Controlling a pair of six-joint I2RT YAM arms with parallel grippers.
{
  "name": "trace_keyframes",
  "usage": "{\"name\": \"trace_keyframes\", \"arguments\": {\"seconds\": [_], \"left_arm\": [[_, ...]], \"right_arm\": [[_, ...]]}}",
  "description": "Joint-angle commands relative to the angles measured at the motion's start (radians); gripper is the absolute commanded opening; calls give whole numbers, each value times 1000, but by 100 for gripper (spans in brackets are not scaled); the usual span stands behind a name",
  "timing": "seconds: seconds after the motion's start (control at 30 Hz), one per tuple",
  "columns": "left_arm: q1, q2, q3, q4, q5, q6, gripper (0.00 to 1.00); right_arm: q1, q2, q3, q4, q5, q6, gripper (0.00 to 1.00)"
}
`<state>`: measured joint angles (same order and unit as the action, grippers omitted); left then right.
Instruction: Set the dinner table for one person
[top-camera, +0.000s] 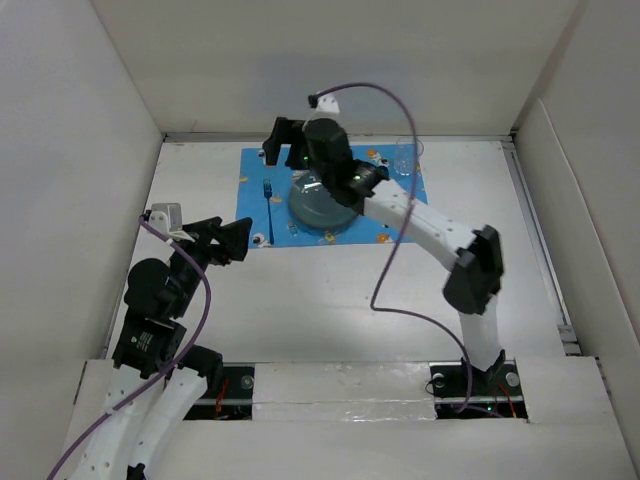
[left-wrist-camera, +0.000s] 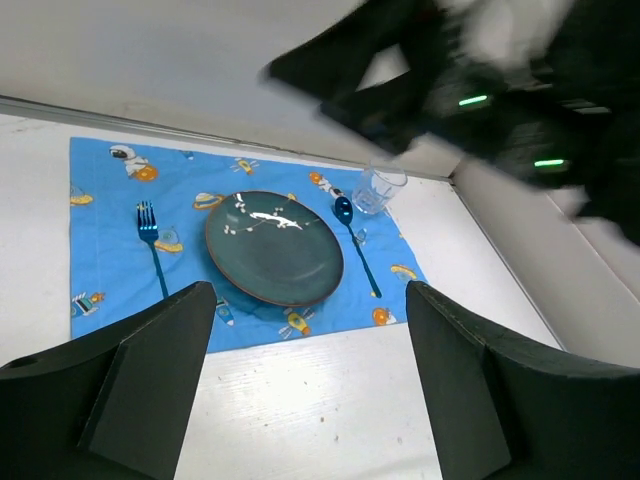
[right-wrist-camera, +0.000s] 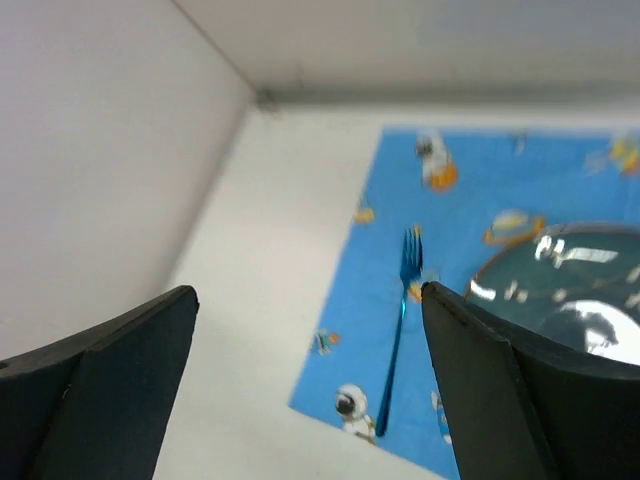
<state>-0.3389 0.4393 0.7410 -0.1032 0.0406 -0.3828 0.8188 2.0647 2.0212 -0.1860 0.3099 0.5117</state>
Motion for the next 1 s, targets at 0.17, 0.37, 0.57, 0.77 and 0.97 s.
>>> {"name": "trace_keyframes", "arguments": {"seconds": [0.17,0.37,0.57,0.77,0.97], "left_arm": [[-3,-23,11,43,-27,-4,76],[-3,-76,-9,68,-27,-33,76],[-3,-76,-29,91,-13,-68,78],[-3,-34,-29,96,13,-85,79],[-3,-17,-5,96,22,-91,80]], "right_arm": [[126,-614,-635,296,227,-136,100],[290,-1229,-1174,391,288,-147,100],[303,-1683,-1490,113,422,18,100],[284,-1796,-1656,46,437,168,100],[275,-1594,-1503,141,419,21,100]]}}
